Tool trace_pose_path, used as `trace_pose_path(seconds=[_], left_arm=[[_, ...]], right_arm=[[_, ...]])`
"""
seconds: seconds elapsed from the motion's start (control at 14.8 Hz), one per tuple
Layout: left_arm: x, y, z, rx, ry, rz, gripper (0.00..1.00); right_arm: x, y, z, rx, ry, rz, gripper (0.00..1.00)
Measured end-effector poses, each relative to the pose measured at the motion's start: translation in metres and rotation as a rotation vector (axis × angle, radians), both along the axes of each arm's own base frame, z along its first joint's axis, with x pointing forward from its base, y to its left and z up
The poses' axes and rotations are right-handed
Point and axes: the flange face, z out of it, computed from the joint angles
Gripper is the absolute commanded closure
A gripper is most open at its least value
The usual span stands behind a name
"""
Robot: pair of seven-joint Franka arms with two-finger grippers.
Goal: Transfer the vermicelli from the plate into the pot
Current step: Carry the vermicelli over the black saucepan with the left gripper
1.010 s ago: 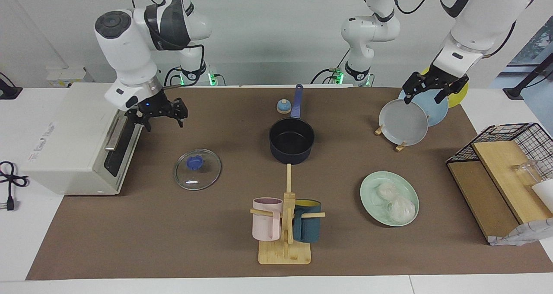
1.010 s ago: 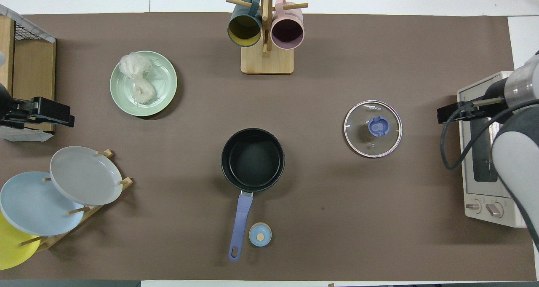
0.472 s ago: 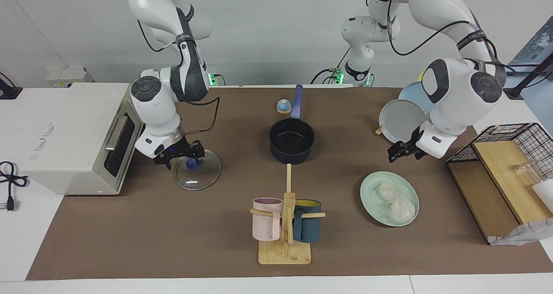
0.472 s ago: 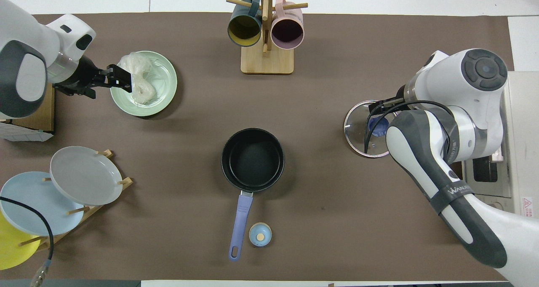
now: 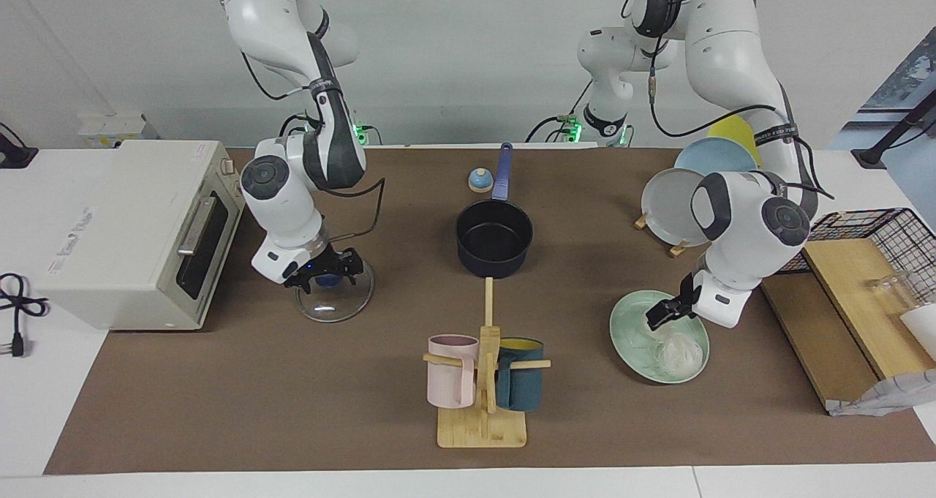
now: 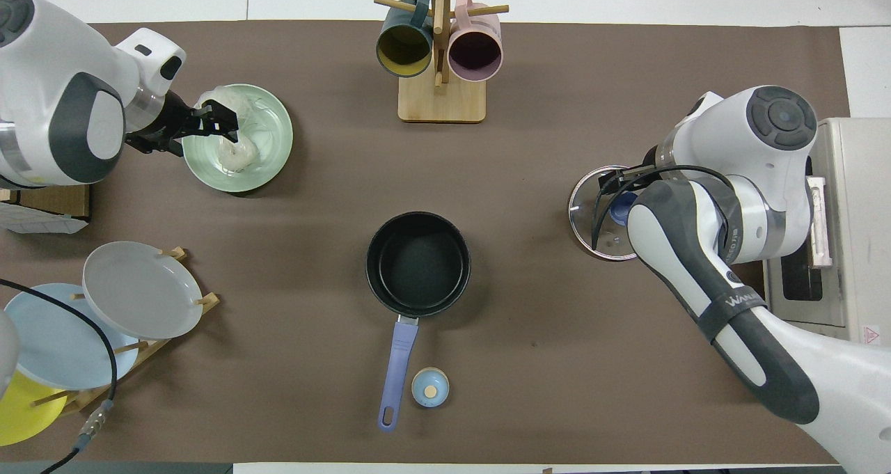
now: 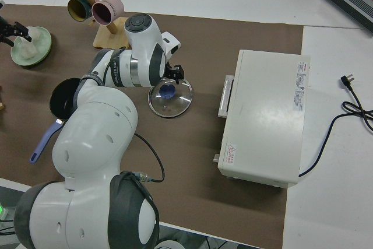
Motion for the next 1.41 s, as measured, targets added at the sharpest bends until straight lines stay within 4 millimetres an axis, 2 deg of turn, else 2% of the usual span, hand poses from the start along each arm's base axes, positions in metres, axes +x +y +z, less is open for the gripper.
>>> trace_pose_path(seconds=[0.34,0.4,0.47,0.54,0.61,0.81,0.88,1.01,1.15,1.28,1.41], left_arm=[[0.009,0.000,-0.012,-0.001,-0.067,0.027,0.01],[0.009,0.000,-0.014,-0.001,-0.068,0.030,0.12],[0.009,0.000,-0.017,-0.001,-0.069,0.034,0.35],[0.009,0.000,-0.018,0.000,-0.070,0.037,0.56],[0.009,-0.001,-0.018,0.005,-0.072,0.034,1.00],[0.009,-0.001,-0.017,0.039,-0.082,0.013,1.00],[0.010,-0.001,-0.017,0.041,-0.088,0.011,1.00],[0.011,-0.001,-0.013,0.042,-0.098,0.012,1.00],[0.014,0.000,0.000,0.040,-0.108,0.013,1.00],[0.012,-0.002,0.035,0.017,-0.109,0.028,1.00],[-0.003,-0.008,0.088,-0.026,-0.074,0.045,1.00]], right_arm=[[-0.007,0.001,-0.010,-0.003,0.021,0.038,0.00],[-0.008,0.000,-0.011,-0.003,0.024,0.042,0.00],[-0.008,0.000,-0.012,-0.003,0.026,0.044,0.02],[-0.008,-0.001,-0.013,-0.004,0.027,0.044,0.08],[-0.009,-0.002,-0.013,-0.004,0.028,0.045,0.14],[-0.009,-0.003,-0.014,-0.004,0.029,0.064,0.41],[-0.009,-0.003,-0.014,-0.004,0.029,0.074,0.46],[-0.009,-0.003,-0.013,-0.004,0.026,0.080,0.50],[-0.009,-0.003,-0.012,-0.006,0.025,0.081,0.54],[-0.009,-0.003,-0.012,-0.007,0.025,0.084,0.56],[-0.008,-0.001,-0.010,-0.009,0.027,0.089,0.56]])
